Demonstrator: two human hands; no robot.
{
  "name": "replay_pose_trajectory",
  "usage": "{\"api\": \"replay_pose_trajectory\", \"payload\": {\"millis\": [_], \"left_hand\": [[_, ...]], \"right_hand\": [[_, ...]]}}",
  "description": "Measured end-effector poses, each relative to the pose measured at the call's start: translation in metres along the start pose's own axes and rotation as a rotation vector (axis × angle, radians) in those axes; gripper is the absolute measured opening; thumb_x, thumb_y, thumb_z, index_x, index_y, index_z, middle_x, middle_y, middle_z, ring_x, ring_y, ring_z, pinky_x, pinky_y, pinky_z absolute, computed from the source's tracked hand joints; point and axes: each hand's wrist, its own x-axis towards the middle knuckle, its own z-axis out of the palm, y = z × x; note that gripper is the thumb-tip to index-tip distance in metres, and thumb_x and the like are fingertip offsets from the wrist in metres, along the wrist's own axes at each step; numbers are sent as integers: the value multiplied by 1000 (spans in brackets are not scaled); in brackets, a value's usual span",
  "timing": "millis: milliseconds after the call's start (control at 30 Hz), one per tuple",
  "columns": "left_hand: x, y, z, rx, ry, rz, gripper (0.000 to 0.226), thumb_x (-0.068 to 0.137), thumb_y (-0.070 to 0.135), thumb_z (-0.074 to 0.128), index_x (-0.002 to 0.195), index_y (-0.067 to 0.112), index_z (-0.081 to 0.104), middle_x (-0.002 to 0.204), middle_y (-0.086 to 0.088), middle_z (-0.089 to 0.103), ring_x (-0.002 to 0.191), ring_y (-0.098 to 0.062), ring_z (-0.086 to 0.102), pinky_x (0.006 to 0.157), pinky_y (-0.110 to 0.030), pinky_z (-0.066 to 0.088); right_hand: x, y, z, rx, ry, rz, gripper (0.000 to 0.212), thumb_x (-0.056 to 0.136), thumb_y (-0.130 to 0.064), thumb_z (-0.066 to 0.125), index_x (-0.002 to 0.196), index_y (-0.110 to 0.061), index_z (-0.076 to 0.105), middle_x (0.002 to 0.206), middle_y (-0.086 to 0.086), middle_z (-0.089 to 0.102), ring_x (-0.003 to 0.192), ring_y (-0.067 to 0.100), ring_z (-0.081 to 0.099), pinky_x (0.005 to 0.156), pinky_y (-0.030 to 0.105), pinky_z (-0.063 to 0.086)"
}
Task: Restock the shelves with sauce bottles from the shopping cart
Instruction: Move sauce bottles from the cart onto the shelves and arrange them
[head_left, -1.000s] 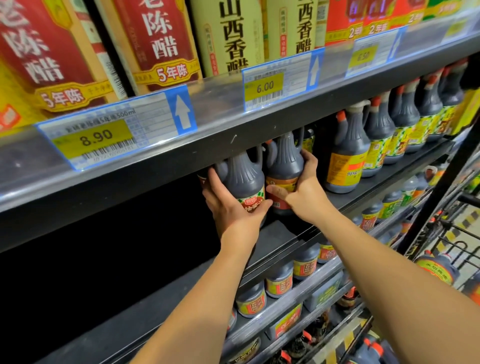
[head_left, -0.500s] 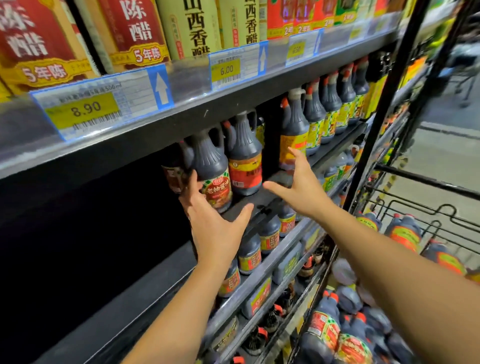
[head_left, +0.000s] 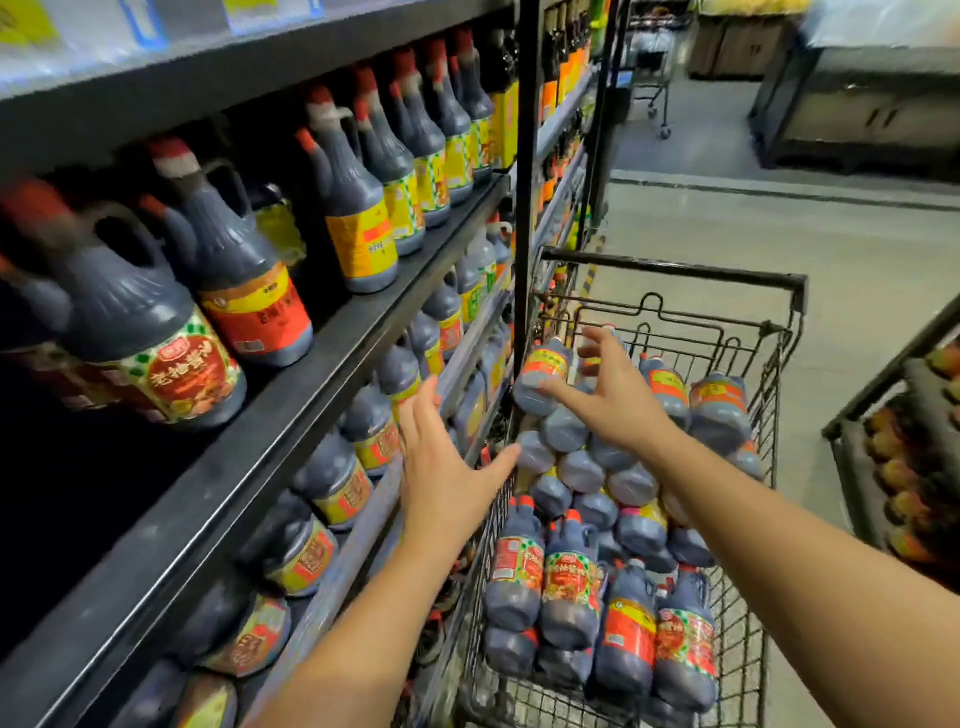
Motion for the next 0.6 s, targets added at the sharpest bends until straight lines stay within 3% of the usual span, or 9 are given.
{"api": "replay_pose_trajectory", "payload": {"millis": [67,200,300,367,500,600], "left_hand": [[-6,-5,25,9,-100,-35,102,70,46,82,148,18,22,138,-1,31,128,-17,35,95,-20,32],[-23,-23,70,39,-279,-120,103,73,49,80,150,22,17,148,2,22,138,-16,26,102,-31,34],[-35,-40,97,101,-385,-171,100,74,53,77,149,22,20,148,2,25,136,-18,31,95,-27,37],[-39,-50,115,163,-446,-230,101,72,51,79,149,17,24,147,-4,29,135,-23,35,97,-33,41],[-52,-70,145,217,-568,-323,106,66,43,85,148,9,26,144,-10,31,134,-29,36,107,-38,35],[-63,-88,162,286,-678,-393,115,65,48,84,151,8,20,145,-13,29,135,-31,35,110,-38,33]], "right_hand": [[-12,28,-5,0,0,66,84,85,-39,71,148,-10,24,145,9,39,130,24,44,102,40,42],[-33,87,-3,-1,-11,183,81,85,-40,70,146,-9,26,145,9,40,131,25,44,100,35,42],[-46,127,6,23,-40,326,84,83,-47,69,146,-12,25,144,6,40,128,24,46,92,30,42],[-56,152,14,41,-75,403,82,84,-44,70,146,-13,26,141,6,42,126,25,47,89,28,40],[-72,189,36,17,-111,431,63,84,-32,74,131,-8,40,122,5,50,119,26,50,84,17,33],[-82,210,61,76,-188,478,51,84,-26,75,120,-17,41,112,-2,50,118,25,51,80,12,33]]}}
